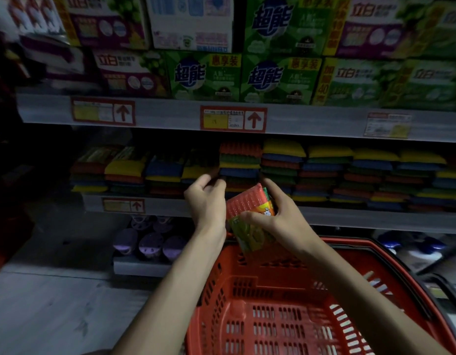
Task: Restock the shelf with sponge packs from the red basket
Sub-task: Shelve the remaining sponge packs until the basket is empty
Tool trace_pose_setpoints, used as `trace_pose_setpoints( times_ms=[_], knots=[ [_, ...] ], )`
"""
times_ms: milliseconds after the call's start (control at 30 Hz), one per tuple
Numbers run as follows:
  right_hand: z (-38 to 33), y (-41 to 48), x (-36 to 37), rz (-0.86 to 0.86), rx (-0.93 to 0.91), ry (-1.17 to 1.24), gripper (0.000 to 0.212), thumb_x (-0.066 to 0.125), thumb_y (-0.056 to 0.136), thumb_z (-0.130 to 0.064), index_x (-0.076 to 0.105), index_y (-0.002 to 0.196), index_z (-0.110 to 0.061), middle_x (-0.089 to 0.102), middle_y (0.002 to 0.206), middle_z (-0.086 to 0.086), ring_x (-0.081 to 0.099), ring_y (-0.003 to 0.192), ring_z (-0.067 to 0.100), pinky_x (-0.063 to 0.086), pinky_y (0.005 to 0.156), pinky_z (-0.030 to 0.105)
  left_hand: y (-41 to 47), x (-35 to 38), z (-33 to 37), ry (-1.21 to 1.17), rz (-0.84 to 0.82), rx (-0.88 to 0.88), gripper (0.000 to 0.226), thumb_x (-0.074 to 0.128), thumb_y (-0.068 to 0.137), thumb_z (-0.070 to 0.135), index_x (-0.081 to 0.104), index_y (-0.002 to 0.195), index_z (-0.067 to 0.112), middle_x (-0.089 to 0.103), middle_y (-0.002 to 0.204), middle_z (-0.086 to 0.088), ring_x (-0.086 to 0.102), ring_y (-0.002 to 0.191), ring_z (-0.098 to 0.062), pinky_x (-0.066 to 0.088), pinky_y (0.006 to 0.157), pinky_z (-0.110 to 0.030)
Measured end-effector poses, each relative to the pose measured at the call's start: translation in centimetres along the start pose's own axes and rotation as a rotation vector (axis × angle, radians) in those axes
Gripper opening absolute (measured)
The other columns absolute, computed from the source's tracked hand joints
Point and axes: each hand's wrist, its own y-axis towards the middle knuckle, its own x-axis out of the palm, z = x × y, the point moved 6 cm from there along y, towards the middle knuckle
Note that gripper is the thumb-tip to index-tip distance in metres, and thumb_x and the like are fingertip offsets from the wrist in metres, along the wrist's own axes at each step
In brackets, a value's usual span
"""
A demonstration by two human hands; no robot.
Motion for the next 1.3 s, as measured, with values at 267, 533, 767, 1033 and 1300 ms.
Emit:
trace_pose_setpoints(
  times_ms=[267,533,767,1033,1300],
  knots=[
    [-0.5,0.3,-0.1,0.002,0.014,-0.04,0.099,0.081,0.084,-0.039,0.02,0.161,-0.03,0.051,0.139,-0.005,0.065,0.105,0.007,0.058,0.089,0.031,0.1,-0.1,0.1,0.024,-0.007,-0.014,0.045,0.065,0.096,0.004,0.058,0.14,0.003,0.07,0.083,0.006,0.067,0.08,-0.01,0.055,0.08,-0.03],
    [-0.5,-0.3,-0.6,0.014,0.028,-0.023,0.1,0.08,0.085,-0.039,0.017,0.161,-0.028,0.048,0.141,-0.003,0.062,0.111,0.012,0.056,0.097,0.04,-0.5,-0.6,0.5,0.068,-0.039,-0.014,0.047,0.062,0.097,0.005,0.056,0.144,0.008,0.069,0.112,0.005,0.068,0.076,-0.014,0.055,0.067,-0.024],
    [-0.6,-2.3,-1.3,0.012,0.03,0.017,0.097,0.082,0.083,-0.037,0.02,0.158,-0.033,0.047,0.137,-0.006,0.065,0.105,0.009,0.058,0.082,0.023,-1.8,-2.5,1.3,0.051,-0.122,0.011,0.025,0.064,0.098,0.009,0.067,0.12,0.021,0.072,0.116,-0.002,0.075,0.094,-0.013,0.058,0.082,-0.031],
    [-1.3,-2.8,-1.1,0.119,0.12,0.363,0.071,0.088,0.073,-0.035,0.053,0.133,-0.02,0.073,0.113,0.003,0.076,0.09,0.014,0.063,0.073,0.032,-5.4,-4.8,1.6,0.181,-0.451,-0.125,0.048,0.061,0.091,0.057,0.066,0.131,0.031,0.069,0.126,0.007,0.066,0.117,-0.012,0.054,0.099,-0.036],
    [-4.7,-2.1,1.8,-0.121,-0.026,0.027,0.113,0.095,0.065,-0.036,0.032,0.157,-0.027,0.06,0.135,-0.012,0.063,0.117,0.002,0.055,0.1,0.033,-4.9,-8.6,3.8,0.26,-0.584,0.045,0.072,0.079,0.071,0.064,0.058,0.138,0.048,0.066,0.131,0.02,0.06,0.118,0.008,0.048,0.106,-0.032]
  ],
)
